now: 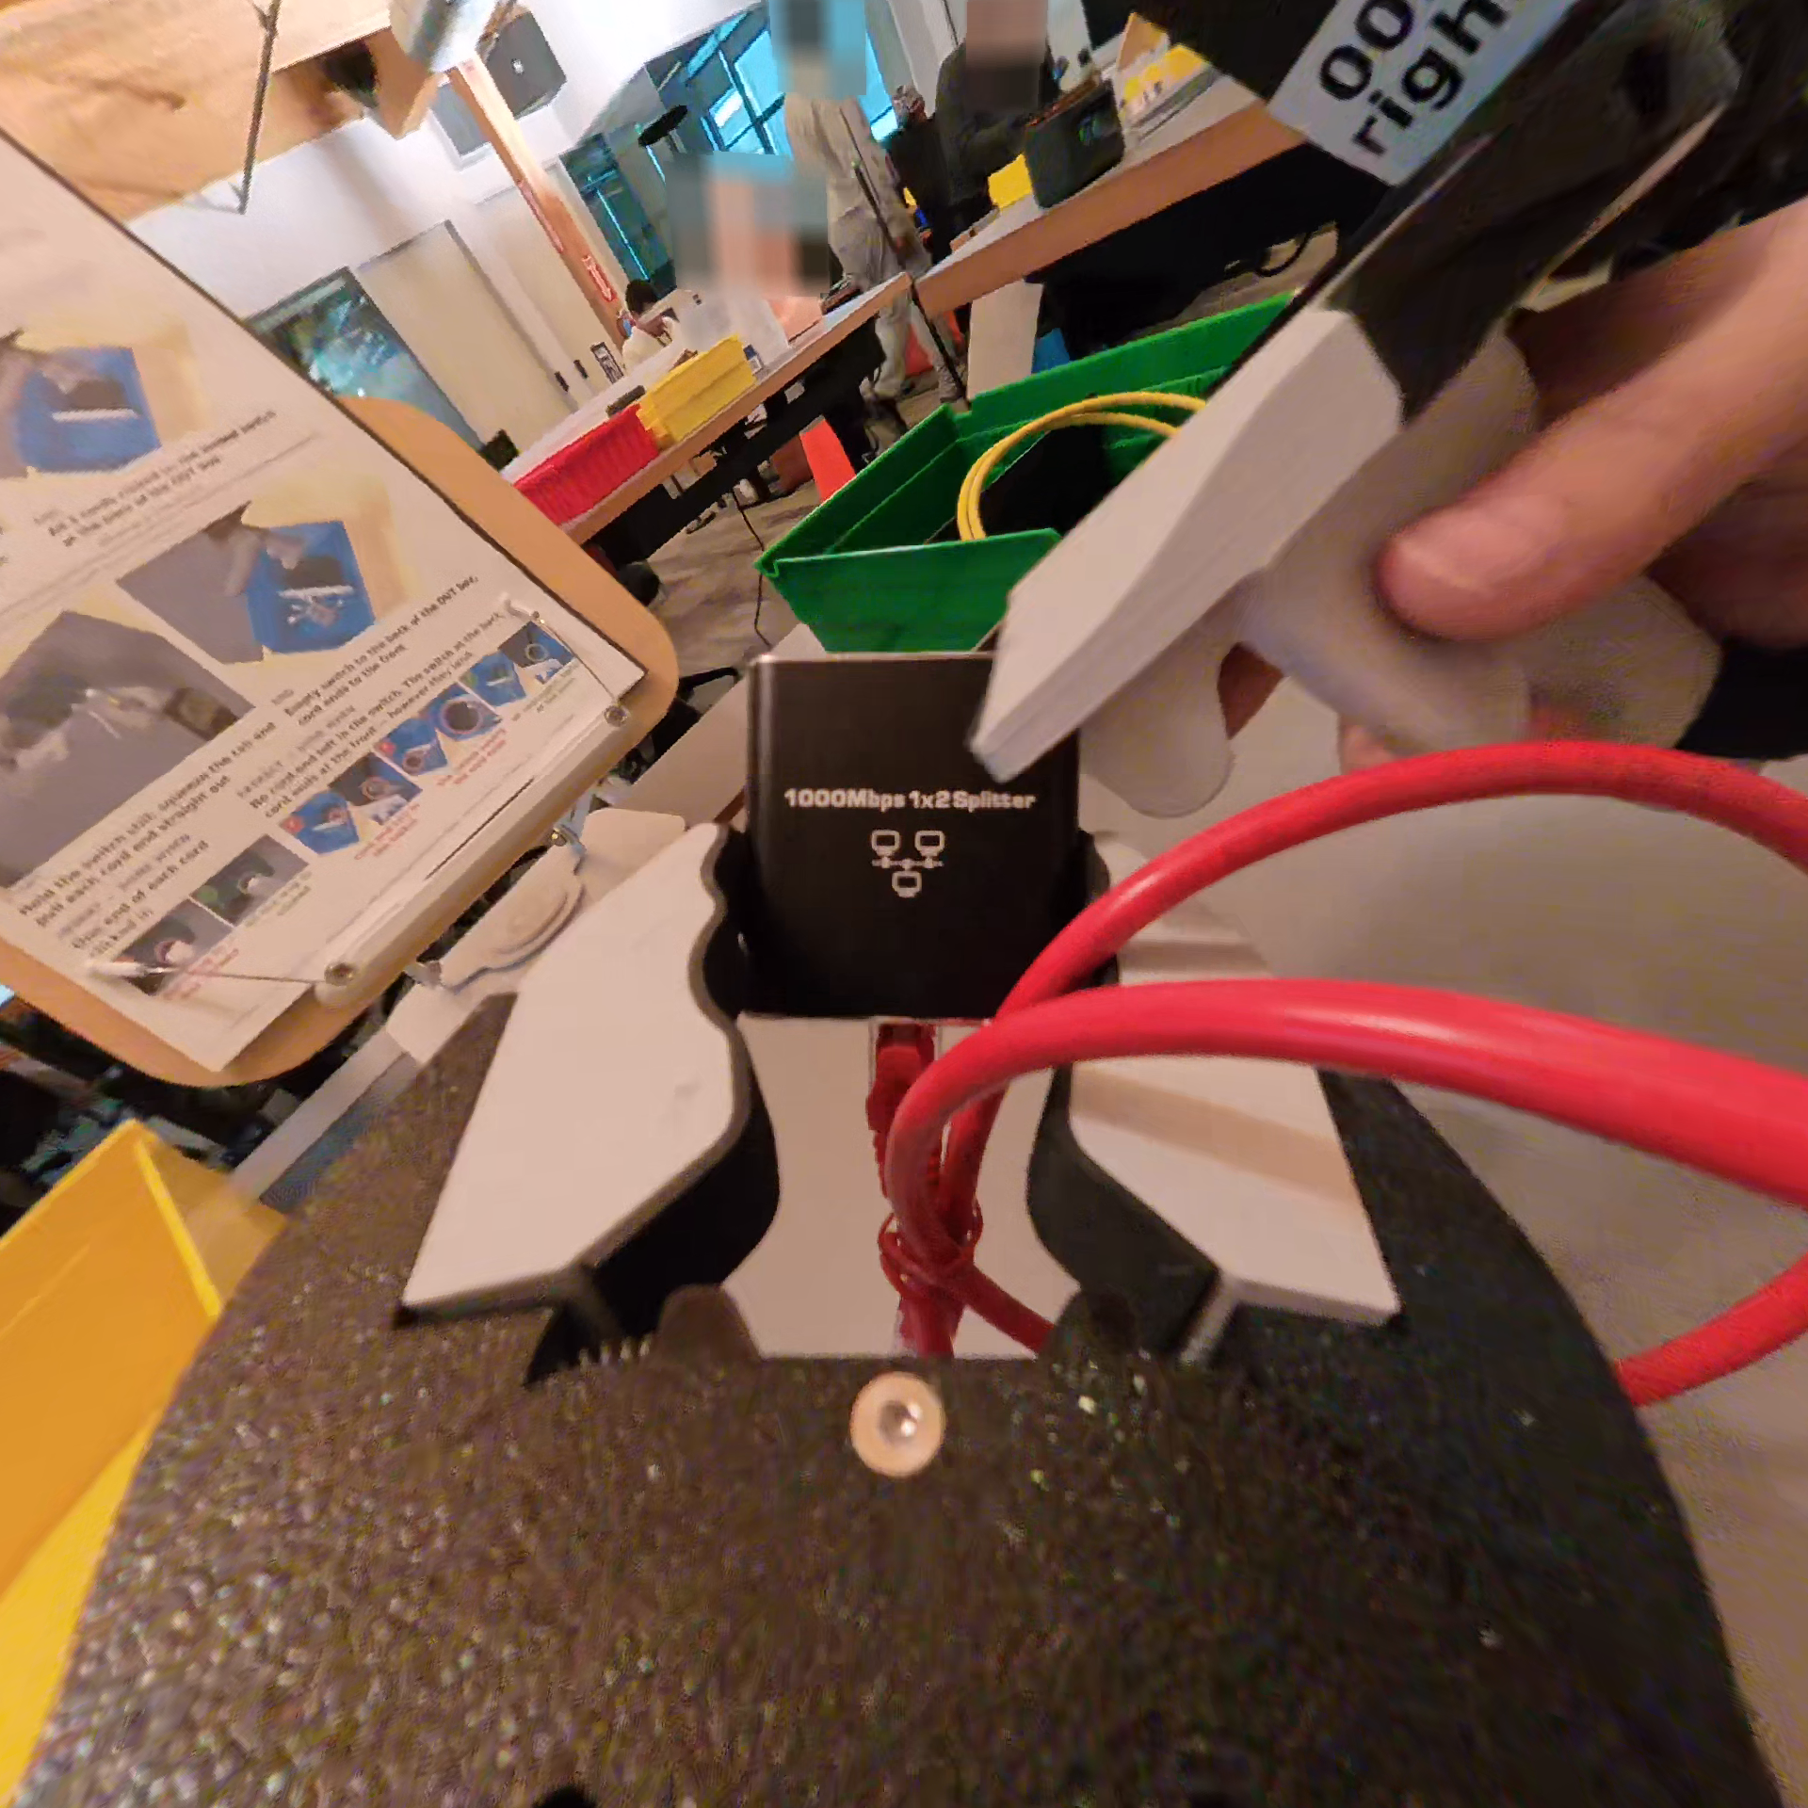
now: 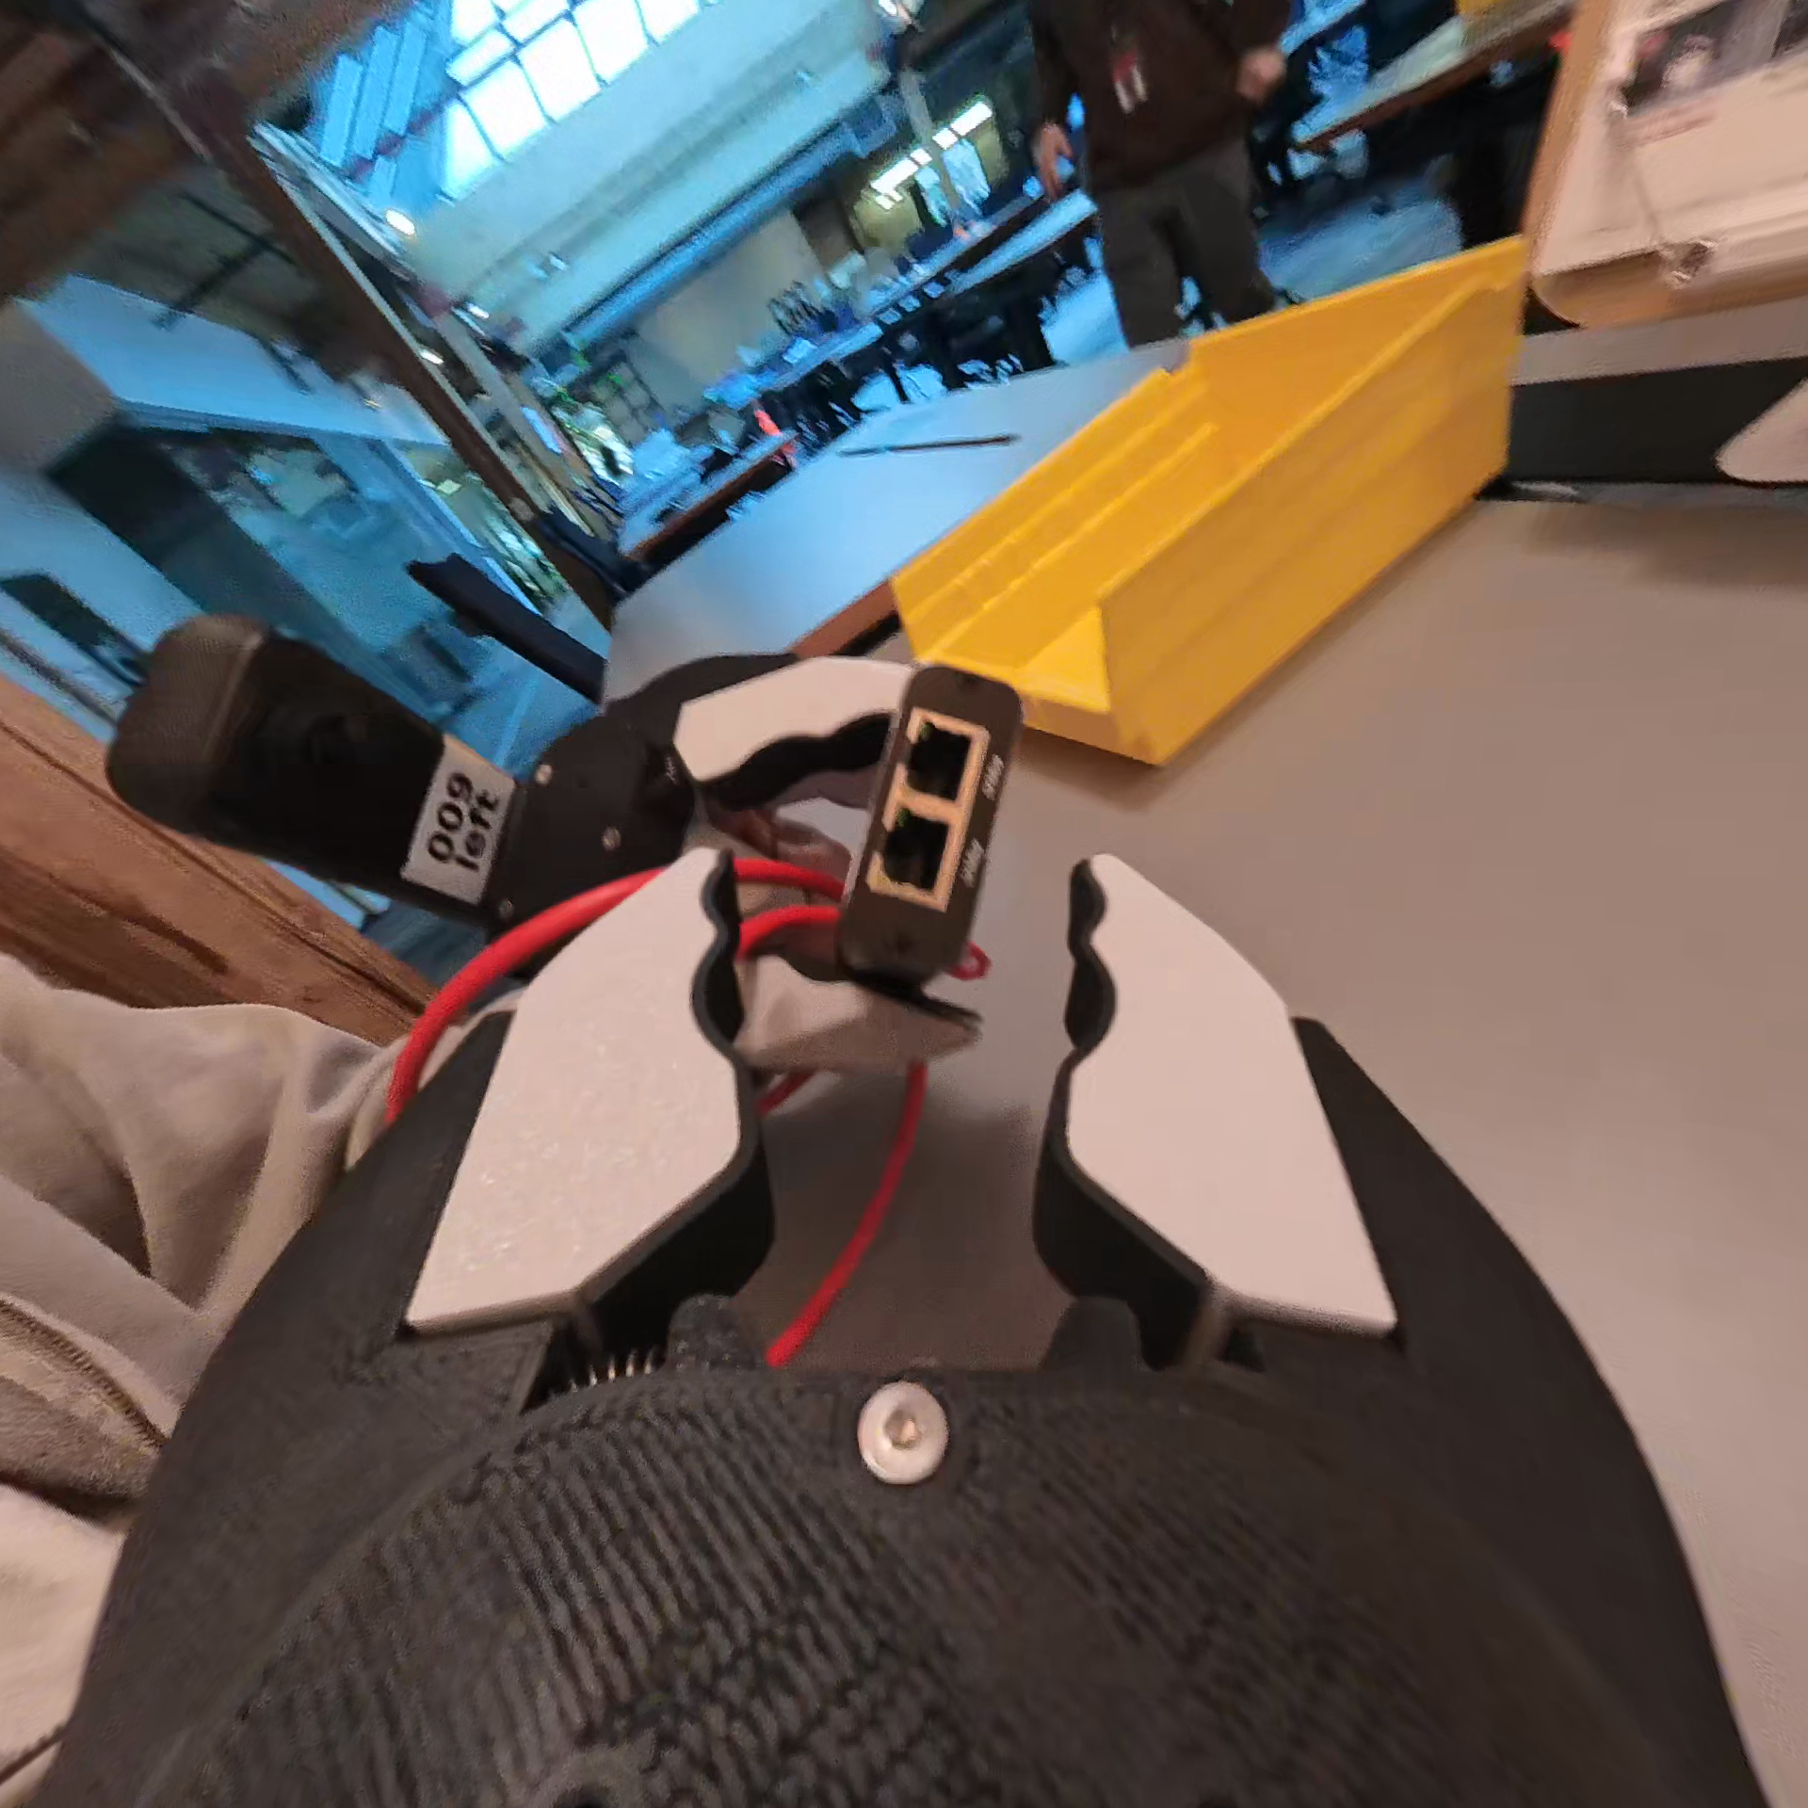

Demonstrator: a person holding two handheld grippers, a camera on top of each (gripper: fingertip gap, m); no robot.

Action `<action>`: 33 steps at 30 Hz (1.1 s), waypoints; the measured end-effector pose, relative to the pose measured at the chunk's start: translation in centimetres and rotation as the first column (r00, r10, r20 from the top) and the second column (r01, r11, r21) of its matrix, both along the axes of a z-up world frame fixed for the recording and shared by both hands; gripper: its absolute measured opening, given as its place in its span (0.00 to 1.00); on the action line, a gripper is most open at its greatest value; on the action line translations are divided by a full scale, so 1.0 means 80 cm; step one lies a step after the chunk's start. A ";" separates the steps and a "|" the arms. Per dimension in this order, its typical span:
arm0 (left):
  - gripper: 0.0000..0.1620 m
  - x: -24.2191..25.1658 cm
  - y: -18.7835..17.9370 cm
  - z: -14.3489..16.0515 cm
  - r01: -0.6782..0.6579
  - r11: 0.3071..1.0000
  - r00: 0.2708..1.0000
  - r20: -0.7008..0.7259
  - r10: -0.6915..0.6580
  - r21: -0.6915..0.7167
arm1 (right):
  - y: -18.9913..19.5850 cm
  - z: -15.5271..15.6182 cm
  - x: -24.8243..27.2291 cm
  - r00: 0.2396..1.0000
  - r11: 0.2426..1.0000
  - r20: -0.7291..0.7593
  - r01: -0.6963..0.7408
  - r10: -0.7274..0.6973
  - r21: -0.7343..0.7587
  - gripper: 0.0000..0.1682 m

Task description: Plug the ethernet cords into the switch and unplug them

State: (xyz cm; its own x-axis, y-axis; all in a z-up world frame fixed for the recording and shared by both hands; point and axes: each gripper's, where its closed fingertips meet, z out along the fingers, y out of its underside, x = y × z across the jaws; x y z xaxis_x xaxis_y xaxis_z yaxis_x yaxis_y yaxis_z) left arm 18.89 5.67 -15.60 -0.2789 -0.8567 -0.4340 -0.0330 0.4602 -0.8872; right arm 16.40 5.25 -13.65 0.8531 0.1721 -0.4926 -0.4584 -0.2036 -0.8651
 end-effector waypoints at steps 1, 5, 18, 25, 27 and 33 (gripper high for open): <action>0.39 0.000 -0.004 0.001 -0.005 0.999 1.000 0.006 0.005 0.036 | 0.002 0.004 -0.003 1.000 1.000 0.005 -0.010 0.010 0.025 0.28; 0.39 -0.001 -0.009 0.009 -0.058 0.982 0.996 0.077 0.045 0.180 | -0.004 0.002 -0.001 0.998 0.999 0.054 -0.030 0.033 -0.045 0.16; 0.40 -0.070 -0.023 0.071 0.361 0.928 0.883 -0.286 -0.373 -0.094 | -0.060 0.073 -0.014 0.740 0.919 0.546 -0.293 0.393 -0.265 0.15; 0.15 -0.080 -0.060 0.091 0.510 0.823 0.696 -0.443 -0.565 -0.250 | -0.044 0.103 -0.064 0.590 0.860 0.638 -0.441 0.494 -0.258 0.15; 0.15 -0.076 -0.061 0.086 0.502 0.835 0.704 -0.453 -0.547 -0.228 | -0.043 0.099 -0.058 0.585 0.861 0.640 -0.416 0.499 -0.291 0.15; 0.15 -0.039 -0.018 0.088 0.243 0.852 0.839 -0.341 -0.424 -0.463 | -0.056 0.142 0.017 0.725 0.997 0.688 0.057 -0.005 -0.053 0.40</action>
State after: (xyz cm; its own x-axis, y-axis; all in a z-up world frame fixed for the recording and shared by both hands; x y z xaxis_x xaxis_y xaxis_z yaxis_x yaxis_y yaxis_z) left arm 15.75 4.26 -8.58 -0.6535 -0.7444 0.1370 -0.3484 0.1352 -0.9275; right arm 17.76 0.74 -2.28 0.9665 0.1293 0.2217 0.2493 -0.2678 -0.9307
